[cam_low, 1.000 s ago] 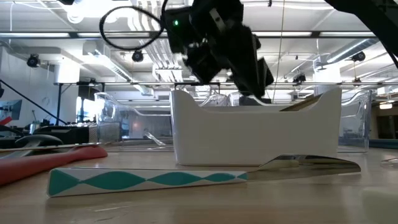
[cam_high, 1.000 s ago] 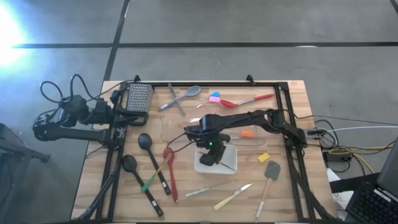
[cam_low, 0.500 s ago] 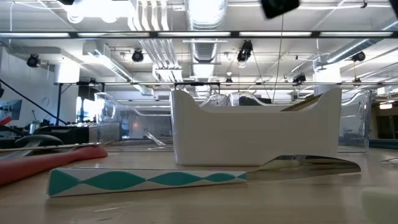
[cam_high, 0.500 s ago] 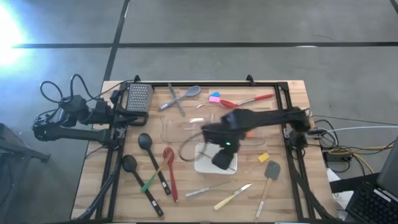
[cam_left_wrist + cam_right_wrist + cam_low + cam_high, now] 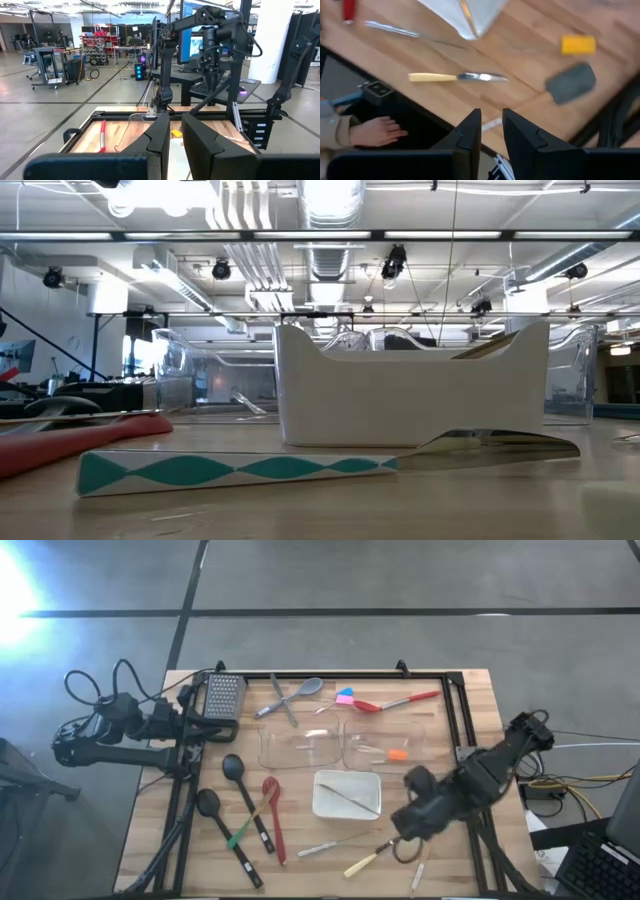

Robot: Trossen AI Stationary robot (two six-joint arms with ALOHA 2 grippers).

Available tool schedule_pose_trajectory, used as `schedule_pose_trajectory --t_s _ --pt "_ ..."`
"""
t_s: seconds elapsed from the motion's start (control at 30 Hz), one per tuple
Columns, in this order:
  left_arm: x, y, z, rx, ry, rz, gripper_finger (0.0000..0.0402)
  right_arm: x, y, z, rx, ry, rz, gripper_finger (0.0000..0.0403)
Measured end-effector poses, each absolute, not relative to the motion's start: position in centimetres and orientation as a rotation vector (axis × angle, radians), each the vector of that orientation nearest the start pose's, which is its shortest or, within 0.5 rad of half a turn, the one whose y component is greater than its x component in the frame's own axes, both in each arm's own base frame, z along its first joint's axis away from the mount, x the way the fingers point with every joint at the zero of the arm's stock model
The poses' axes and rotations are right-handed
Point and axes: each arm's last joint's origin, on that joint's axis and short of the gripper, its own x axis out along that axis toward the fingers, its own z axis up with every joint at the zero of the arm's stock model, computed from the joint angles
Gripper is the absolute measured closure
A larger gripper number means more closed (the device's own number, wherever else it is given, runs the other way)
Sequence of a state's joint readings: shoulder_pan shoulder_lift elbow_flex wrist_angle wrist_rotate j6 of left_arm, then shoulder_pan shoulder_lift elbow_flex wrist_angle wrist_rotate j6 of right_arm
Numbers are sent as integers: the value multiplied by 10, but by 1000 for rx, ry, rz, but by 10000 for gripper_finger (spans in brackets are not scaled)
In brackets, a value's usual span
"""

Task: Pick & Place Kitchen Items
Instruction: Put the gray spatula into the right transparent bin

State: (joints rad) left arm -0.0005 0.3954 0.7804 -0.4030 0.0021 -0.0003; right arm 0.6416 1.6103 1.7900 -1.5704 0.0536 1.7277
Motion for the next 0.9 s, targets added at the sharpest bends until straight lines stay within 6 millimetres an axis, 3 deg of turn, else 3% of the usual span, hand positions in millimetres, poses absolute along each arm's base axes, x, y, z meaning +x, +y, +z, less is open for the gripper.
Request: schedule_pose_trajectory --t_s 0.27,0.6,0.9 --pt "77 0 351 0 17 -3 344 203 186 346 1033 1357 -882 304" --pt "78 0 351 0 18 -3 344 203 222 303 1141 1366 -913 264" --pt "78 0 351 0 17 -3 344 199 222 262 1163 1336 -1057 232"
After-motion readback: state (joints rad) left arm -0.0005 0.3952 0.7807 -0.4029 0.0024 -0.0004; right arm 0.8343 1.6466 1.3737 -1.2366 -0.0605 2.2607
